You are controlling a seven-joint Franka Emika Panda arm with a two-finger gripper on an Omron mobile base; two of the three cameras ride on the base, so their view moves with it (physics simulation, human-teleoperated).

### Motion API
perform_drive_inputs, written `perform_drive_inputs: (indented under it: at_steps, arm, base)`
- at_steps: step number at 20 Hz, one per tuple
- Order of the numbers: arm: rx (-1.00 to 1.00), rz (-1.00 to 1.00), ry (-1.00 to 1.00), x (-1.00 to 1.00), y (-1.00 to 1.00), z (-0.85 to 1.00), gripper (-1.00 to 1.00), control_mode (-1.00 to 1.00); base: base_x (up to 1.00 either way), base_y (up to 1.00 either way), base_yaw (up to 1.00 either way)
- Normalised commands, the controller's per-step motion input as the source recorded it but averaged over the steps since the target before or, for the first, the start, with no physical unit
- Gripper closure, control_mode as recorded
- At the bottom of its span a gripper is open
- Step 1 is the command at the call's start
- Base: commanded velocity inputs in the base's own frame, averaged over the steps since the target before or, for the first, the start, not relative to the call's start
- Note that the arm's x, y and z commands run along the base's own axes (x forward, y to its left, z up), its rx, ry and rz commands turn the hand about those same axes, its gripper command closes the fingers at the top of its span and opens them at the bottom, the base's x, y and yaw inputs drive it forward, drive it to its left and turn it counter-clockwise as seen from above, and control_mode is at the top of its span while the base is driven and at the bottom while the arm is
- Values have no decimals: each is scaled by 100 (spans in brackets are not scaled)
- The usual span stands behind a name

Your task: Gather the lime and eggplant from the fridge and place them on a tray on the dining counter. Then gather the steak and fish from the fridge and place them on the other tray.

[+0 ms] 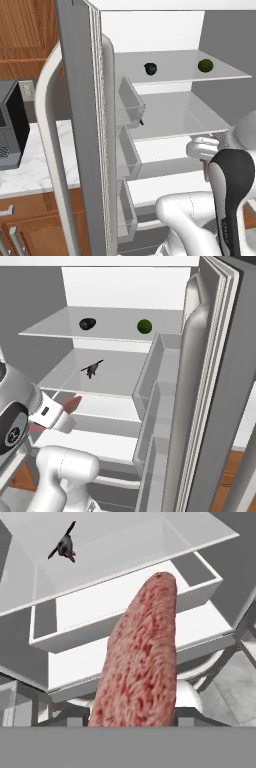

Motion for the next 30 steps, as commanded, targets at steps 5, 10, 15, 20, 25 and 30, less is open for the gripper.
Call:
perform_drive_inputs:
  at_steps: [5,10,15,20,25,30]
  arm:
    - [0,0,0,0,0,0,100,100]
    - [0,0,0,0,0,0,100,100]
    - [0,0,0,0,0,0,100,100]
    - [0,0,0,0,0,0,100,100]
    - [0,0,0,0,0,0,100,100]
    - [0,0,0,0,0,0,100,100]
  base:
    - [-100,0,-8]
    - [-92,0,-13]
    - [-72,3,-21]
    - [-59,26,-29]
    - [-42,11,-35]
    - [-28,5,-43]
